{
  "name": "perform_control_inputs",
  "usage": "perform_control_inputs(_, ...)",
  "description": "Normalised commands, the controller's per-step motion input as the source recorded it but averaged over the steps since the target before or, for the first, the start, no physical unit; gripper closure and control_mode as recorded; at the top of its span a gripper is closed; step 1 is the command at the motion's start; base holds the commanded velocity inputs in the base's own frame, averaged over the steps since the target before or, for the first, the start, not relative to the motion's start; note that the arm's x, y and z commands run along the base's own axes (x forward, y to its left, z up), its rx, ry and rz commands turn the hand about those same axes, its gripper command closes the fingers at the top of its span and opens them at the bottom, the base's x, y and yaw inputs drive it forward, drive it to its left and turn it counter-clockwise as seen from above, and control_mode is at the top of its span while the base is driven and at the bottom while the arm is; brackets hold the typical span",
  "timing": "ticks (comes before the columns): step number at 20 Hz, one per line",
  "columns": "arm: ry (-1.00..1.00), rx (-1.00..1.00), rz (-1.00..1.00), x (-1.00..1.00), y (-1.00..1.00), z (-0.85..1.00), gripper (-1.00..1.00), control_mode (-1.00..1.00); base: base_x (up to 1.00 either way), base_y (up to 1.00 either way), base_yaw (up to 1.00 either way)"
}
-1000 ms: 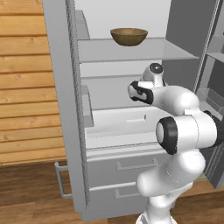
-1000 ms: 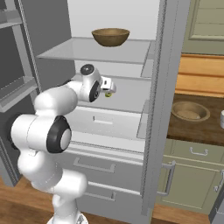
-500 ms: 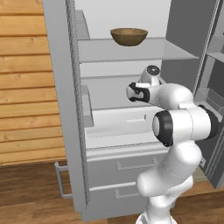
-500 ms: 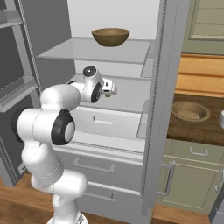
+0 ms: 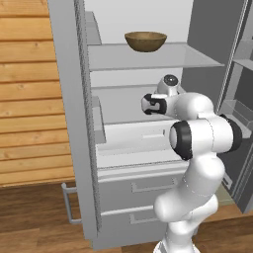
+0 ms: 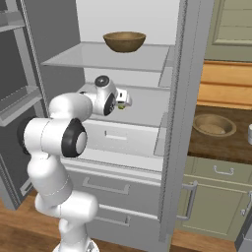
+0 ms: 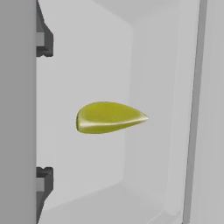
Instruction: Grab a lemon wedge from the fridge and one ice cube from the ice bowl, and put them in the glass of lemonade.
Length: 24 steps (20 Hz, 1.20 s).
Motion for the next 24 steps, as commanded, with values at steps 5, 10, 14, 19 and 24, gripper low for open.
perform_control_inputs(5,0.00,0.00,0.00,0.45,-0.06,0.08,-1.00,-1.00,0.00,0.00,0.00)
perform_control_inputs(10,0.00,0.00,0.00,0.28,-0.06,-0.23,-1.00,-1.00,0.00,0.00,0.00)
perform_control_inputs(14,0.00,0.00,0.00,0.32,-0.04,-0.15,-1.00,-1.00,0.00,0.00,0.00)
perform_control_inputs(19,0.00,0.00,0.00,0.12,0.00,-0.03,-1.00,-1.00,0.00,0.00,0.00)
perform_control_inputs(24,0.00,0.00,0.00,0.21,0.00,-0.17,-1.00,-1.00,0.00,0.00,0.00)
